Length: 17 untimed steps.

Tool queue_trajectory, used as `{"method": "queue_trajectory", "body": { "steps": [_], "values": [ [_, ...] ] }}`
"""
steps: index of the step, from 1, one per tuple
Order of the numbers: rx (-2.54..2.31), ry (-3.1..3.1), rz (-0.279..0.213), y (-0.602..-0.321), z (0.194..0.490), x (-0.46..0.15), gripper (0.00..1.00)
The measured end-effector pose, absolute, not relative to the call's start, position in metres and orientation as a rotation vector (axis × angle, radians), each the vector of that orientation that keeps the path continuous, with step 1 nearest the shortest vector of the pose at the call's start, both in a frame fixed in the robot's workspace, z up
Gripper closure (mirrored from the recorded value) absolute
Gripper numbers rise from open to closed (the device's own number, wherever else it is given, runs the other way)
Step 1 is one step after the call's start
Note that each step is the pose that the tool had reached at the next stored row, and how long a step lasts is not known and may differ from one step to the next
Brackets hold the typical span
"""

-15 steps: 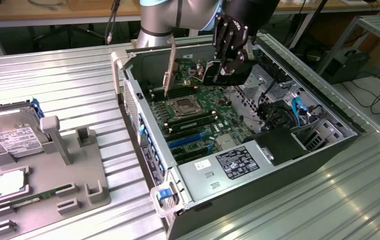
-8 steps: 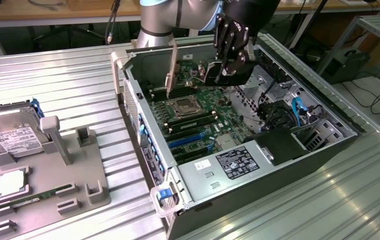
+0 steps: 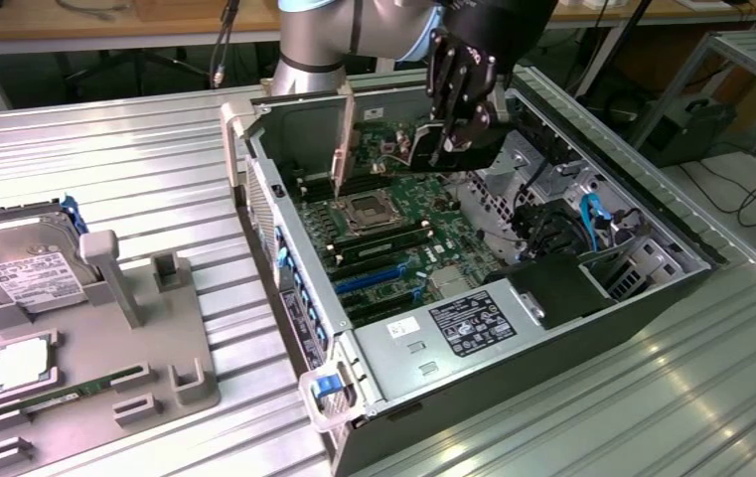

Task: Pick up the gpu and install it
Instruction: 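Insert the gpu into the slot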

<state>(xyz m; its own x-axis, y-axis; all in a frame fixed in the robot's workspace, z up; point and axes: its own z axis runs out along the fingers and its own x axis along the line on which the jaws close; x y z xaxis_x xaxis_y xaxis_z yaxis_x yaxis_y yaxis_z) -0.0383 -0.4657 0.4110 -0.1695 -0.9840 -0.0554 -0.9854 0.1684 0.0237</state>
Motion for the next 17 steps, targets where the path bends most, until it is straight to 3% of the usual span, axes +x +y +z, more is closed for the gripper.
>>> {"method": "queue_trajectory", "body": {
  "steps": [17],
  "values": [
    [-2.021, 2.369, 0.083, -0.4657, 0.4073, -0.0383, 0.73]
  ]
}}
